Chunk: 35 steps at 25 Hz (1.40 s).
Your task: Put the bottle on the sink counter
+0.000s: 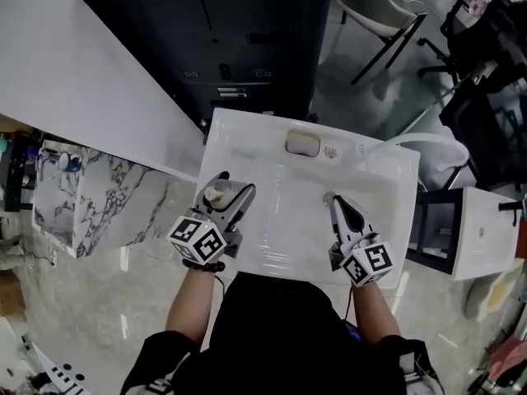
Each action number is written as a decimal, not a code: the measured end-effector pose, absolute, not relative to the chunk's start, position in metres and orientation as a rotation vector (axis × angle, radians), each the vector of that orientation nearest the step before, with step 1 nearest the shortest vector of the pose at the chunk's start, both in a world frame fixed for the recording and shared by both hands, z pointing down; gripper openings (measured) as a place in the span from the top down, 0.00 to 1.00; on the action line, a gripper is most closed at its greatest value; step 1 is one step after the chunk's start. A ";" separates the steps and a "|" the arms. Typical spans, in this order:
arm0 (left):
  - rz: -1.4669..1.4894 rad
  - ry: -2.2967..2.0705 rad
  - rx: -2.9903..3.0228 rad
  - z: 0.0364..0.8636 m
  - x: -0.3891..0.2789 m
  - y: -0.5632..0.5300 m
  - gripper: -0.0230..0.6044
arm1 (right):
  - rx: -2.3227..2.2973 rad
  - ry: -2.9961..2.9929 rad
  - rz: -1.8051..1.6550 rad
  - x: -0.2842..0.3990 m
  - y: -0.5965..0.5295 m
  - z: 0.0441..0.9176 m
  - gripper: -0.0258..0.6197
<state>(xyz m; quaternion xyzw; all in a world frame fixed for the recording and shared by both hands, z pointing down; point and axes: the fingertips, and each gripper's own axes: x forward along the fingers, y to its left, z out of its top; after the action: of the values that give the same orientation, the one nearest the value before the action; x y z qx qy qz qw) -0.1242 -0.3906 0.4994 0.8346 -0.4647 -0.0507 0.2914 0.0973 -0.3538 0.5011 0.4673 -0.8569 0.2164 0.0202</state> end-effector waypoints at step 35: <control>0.357 -1.447 2.287 0.612 -0.103 -0.547 0.40 | 1.530 -2.512 0.688 0.088 -0.412 0.560 0.91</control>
<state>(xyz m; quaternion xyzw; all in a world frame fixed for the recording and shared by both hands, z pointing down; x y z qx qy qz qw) -0.1032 -0.5465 0.6116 0.8202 -0.5187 0.1279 0.2044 0.0881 -0.4118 0.5597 0.5057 -0.8301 0.2273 0.0603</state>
